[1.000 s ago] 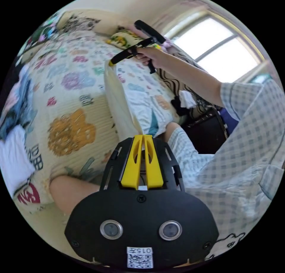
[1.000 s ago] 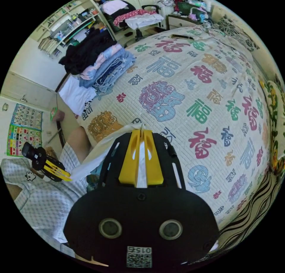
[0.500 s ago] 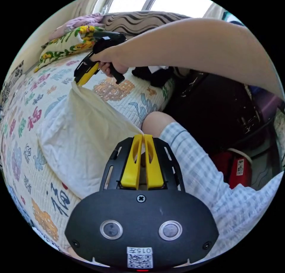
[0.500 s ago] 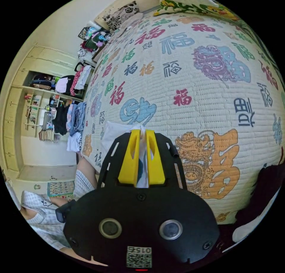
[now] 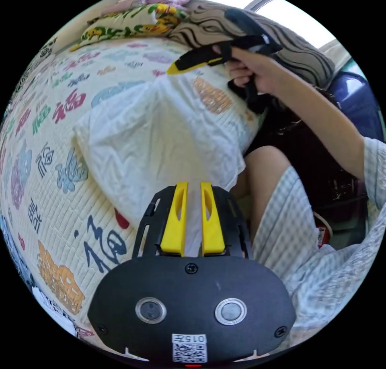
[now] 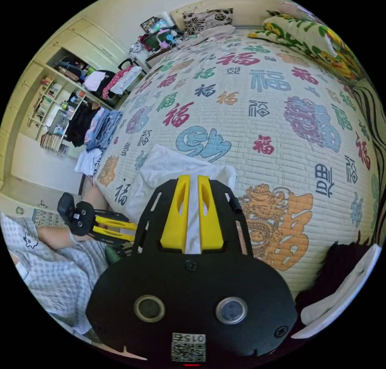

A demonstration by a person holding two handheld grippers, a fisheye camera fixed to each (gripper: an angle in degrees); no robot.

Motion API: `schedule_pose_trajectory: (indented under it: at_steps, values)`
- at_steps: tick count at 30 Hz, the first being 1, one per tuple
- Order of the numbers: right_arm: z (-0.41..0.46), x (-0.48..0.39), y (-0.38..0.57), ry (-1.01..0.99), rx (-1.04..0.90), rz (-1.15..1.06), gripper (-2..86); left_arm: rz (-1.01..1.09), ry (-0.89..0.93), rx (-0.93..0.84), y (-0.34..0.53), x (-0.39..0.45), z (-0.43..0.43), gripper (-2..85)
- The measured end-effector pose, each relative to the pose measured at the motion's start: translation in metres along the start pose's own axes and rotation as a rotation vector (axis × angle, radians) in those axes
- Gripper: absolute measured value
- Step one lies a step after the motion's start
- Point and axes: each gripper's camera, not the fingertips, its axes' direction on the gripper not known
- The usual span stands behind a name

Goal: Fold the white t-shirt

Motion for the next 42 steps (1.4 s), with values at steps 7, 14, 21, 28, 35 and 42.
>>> schedule_pose_trajectory:
  at_steps: [7, 14, 21, 28, 35, 42]
  values:
    - [-0.016, 0.042, 0.025, -0.113, 0.032, 0.177, 1.7, -0.018, -0.004, 0.004, -0.005, 0.006, -0.014, 5.7]
    - [-0.04, 0.065, 0.143, -0.124, -0.063, 0.29, 9.0, 0.098, -0.08, 0.193, -0.078, -0.003, -0.072, 8.3]
    - [-0.02, 0.081, 0.18, -0.277, -0.132, 0.401, 4.2, 0.075, -0.041, 0.018, -0.22, -0.017, -0.037, 9.7]
    - [-0.034, 0.093, 0.192, -0.342, -0.177, 0.395, 0.6, 0.061, -0.138, -0.093, -0.254, -0.015, -0.019, 2.1]
    - [-0.053, 0.118, 0.195, -0.403, -0.143, 0.415, 6.6, 0.154, -0.154, 0.029, -0.231, -0.018, -0.066, 6.6]
    - [-0.111, 0.16, 0.148, -0.346, 0.161, 0.328, 9.7, -0.154, -0.123, 0.178, -0.145, -0.124, -0.135, 11.3]
